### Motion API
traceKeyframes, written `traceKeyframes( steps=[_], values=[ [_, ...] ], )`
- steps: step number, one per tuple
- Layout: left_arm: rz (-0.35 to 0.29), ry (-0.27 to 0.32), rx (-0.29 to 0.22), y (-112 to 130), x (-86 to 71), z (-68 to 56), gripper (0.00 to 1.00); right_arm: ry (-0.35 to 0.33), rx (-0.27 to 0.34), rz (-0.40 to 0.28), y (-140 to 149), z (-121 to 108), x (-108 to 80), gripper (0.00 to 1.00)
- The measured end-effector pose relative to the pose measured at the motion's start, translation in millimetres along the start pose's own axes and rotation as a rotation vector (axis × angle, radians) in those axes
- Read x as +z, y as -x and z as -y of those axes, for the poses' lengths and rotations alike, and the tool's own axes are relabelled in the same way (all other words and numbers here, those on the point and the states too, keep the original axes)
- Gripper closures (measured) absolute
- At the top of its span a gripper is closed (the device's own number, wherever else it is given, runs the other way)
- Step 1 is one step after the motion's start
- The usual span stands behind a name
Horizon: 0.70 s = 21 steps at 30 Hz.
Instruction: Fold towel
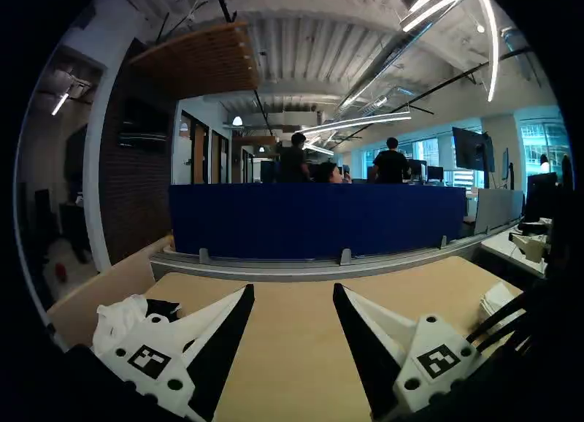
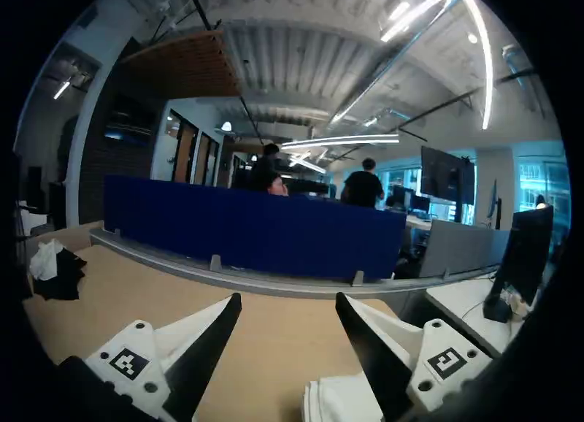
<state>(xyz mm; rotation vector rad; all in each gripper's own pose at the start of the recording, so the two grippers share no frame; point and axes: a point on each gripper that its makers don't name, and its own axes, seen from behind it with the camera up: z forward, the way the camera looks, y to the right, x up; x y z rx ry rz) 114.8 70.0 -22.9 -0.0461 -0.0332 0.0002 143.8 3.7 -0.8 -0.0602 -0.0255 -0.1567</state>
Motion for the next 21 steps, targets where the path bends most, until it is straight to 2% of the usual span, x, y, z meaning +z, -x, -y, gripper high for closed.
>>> traceKeyframes(
  steps=[6,15,21],
  values=[
    [-0.013,-0.018,-0.004,-4,0.7,9.9,0.21,-0.004,0.004,-0.009,-9,12,0.2,0.00],
    [-0.018,-0.012,-0.003,0,3.4,12.7,0.21,-0.028,0.035,-0.008,-21,27,-1.2,0.00],
    [-0.053,-0.013,0.011,-1,-0.5,16.0,0.21,-0.049,0.036,-0.010,-27,36,-5.7,0.00]
  ],
)
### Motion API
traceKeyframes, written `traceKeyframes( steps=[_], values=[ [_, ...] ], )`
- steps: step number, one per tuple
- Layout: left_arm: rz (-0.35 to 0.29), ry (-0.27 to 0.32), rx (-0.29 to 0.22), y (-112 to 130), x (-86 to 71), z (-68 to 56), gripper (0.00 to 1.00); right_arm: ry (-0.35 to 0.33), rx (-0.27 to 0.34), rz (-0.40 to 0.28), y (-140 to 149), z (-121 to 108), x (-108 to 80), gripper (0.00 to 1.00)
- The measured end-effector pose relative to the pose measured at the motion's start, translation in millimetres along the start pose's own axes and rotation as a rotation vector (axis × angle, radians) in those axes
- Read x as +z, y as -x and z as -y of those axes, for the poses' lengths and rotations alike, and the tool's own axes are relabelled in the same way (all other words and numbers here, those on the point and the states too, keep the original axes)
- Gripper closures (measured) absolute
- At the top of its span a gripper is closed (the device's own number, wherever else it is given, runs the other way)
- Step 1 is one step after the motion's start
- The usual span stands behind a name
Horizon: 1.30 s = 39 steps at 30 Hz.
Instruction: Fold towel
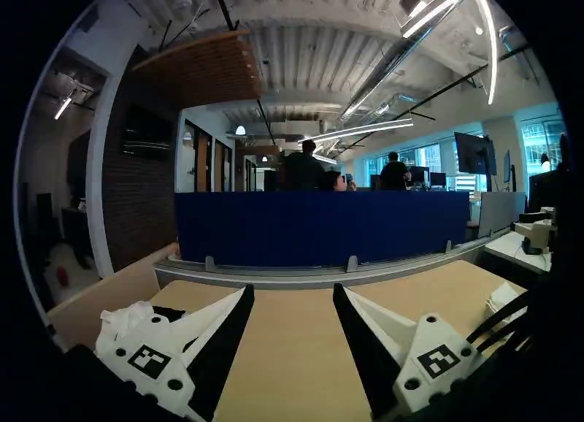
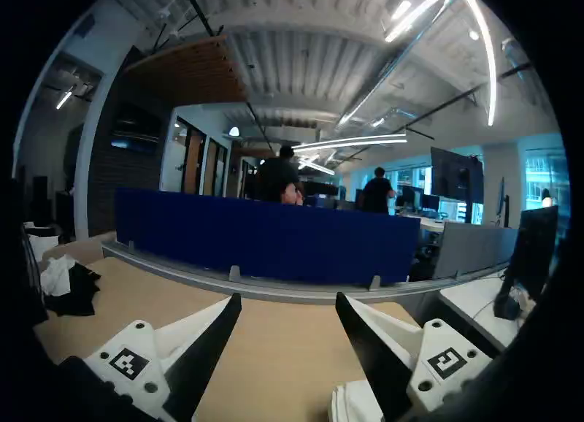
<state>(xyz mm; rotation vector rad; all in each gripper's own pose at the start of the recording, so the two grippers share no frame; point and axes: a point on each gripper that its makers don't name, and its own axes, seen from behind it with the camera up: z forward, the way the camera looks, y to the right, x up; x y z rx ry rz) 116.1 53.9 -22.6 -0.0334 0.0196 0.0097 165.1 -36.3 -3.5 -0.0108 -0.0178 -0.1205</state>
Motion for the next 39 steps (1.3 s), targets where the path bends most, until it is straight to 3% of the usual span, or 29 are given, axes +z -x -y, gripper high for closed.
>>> traceKeyframes(
  steps=[12,21,39],
  values=[
    [-0.016,-0.019,0.007,24,-9.2,18.6,0.21,-0.015,-0.002,-0.008,-13,19,-9.7,0.00],
    [-0.034,-0.036,0.018,49,-7.6,28.0,0.21,-0.032,0.009,-0.013,-12,33,-12.6,0.00],
    [-0.070,-0.039,0.011,119,-2.7,33.1,0.21,-0.034,0.018,-0.026,21,42,-18.1,0.00]
  ],
)
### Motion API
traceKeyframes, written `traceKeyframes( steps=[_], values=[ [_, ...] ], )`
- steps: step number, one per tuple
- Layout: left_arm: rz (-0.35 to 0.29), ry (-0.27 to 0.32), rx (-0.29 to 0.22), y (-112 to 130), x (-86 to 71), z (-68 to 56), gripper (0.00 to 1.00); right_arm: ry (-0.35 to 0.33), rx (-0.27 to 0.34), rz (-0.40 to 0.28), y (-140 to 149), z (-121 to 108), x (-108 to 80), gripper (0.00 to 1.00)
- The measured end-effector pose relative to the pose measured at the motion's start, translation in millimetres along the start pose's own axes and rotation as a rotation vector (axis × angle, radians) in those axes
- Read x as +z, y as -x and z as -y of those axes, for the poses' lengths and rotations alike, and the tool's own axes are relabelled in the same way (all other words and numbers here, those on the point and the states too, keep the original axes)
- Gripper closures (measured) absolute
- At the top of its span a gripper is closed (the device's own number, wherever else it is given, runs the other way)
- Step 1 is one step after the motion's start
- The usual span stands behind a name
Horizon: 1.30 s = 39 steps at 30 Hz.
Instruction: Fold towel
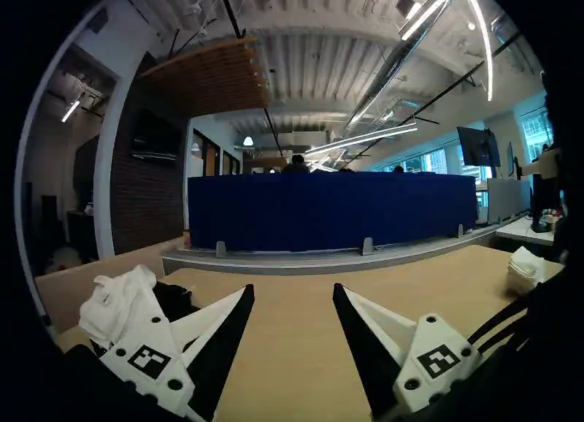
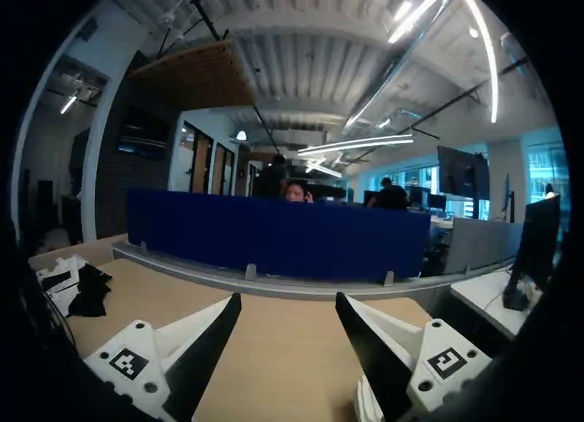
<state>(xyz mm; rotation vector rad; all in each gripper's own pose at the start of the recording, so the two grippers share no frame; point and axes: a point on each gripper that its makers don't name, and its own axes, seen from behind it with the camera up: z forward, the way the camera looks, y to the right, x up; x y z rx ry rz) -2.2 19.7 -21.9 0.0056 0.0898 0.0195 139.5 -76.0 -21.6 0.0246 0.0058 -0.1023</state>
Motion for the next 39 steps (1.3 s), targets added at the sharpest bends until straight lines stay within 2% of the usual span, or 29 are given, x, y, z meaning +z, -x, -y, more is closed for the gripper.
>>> traceKeyframes(
  steps=[12,21,26,39],
  values=[
    [-0.004,-0.020,-0.014,40,5.5,8.4,0.21,-0.013,-0.007,-0.009,22,5,4.0,0.00],
    [-0.008,-0.031,-0.032,58,10.1,13.0,0.21,-0.026,-0.039,0.023,47,10,9.8,0.00],
    [-0.006,-0.038,-0.031,62,10.0,16.1,0.21,-0.023,-0.027,0.039,57,7,11.6,0.00],
    [0.025,-0.021,-0.009,75,7.4,8.9,0.21,-0.021,-0.024,0.037,54,3,10.6,0.00]
  ],
)
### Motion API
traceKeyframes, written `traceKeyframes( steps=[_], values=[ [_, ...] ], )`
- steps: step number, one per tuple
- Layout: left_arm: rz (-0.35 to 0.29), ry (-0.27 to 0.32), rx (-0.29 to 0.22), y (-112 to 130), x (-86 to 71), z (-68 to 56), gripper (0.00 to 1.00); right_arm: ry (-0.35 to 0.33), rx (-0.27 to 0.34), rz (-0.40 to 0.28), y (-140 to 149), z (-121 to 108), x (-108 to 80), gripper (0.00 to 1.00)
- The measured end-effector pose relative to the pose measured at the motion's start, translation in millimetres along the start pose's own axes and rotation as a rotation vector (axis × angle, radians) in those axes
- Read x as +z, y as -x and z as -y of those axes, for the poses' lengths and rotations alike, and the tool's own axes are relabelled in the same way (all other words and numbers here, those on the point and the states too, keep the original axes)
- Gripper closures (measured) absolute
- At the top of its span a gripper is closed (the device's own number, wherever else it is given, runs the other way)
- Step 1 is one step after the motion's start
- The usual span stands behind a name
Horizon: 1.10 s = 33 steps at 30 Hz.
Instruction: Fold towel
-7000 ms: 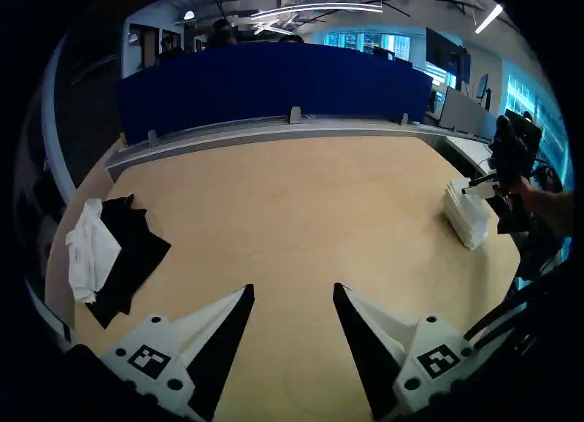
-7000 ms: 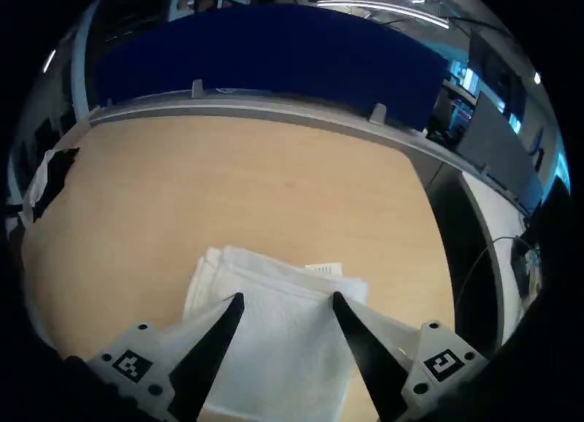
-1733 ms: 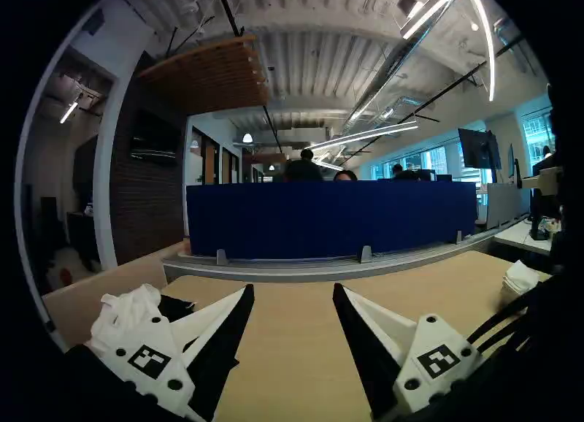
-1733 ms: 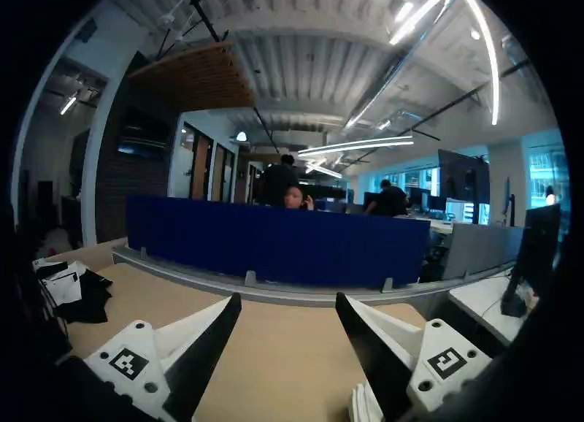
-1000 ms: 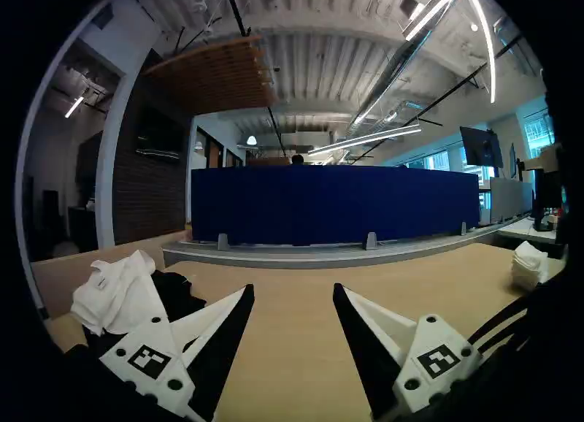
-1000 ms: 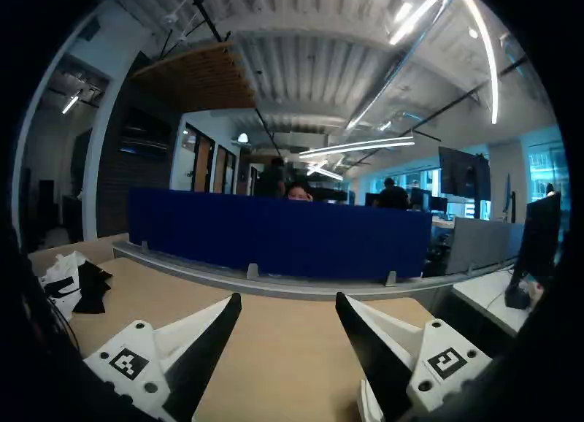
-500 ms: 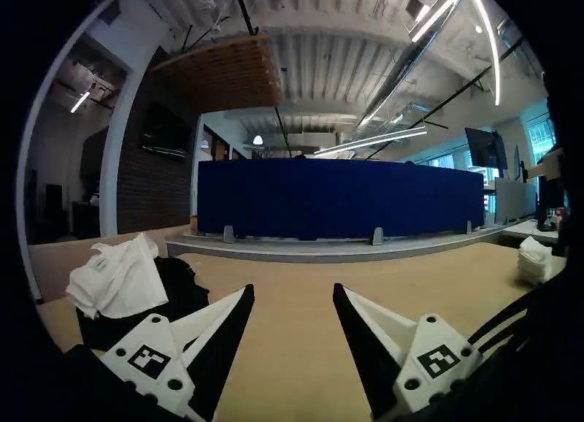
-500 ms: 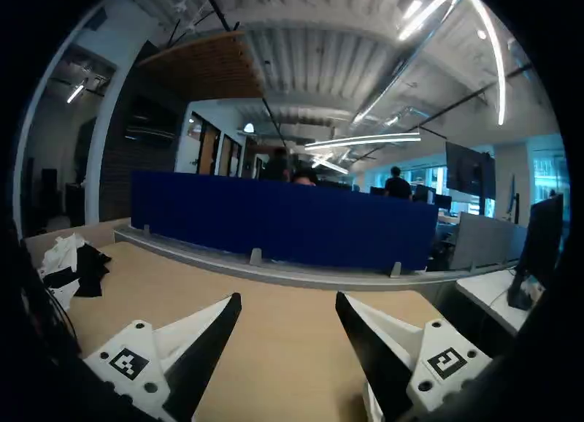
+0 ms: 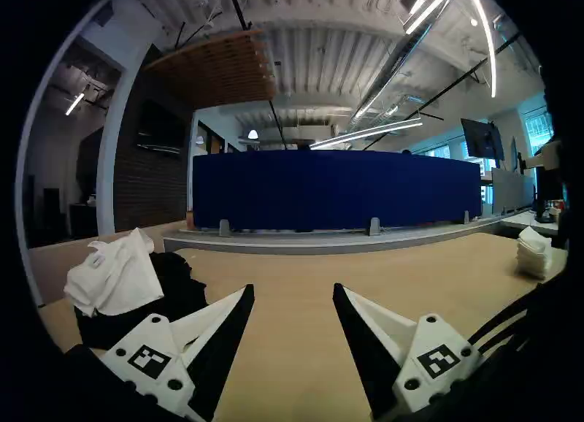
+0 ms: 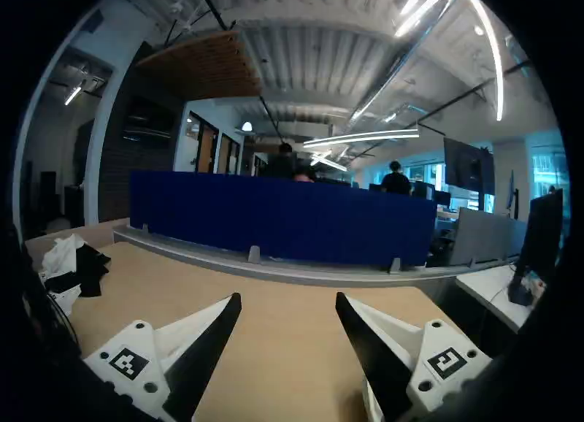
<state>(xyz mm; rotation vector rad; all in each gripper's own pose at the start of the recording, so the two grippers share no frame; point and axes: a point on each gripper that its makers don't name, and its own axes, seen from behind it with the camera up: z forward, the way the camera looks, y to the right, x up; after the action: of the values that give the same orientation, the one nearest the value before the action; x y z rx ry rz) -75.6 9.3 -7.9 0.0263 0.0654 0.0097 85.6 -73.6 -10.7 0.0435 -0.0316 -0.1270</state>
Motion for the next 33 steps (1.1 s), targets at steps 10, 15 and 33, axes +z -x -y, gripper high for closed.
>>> traceKeyframes(
  steps=[10,15,33],
  values=[
    [0.002,-0.002,0.001,-2,-2.0,-0.6,0.20,0.015,0.019,-0.032,-11,-16,-1.9,0.00],
    [0.001,-0.002,0.002,-1,-1.2,0.1,0.20,0.032,0.033,-0.058,-20,-29,-3.8,0.00],
    [0.001,-0.002,0.002,0,-1.1,1.3,0.20,0.058,0.093,-0.077,23,-70,-7.1,0.00]
  ],
)
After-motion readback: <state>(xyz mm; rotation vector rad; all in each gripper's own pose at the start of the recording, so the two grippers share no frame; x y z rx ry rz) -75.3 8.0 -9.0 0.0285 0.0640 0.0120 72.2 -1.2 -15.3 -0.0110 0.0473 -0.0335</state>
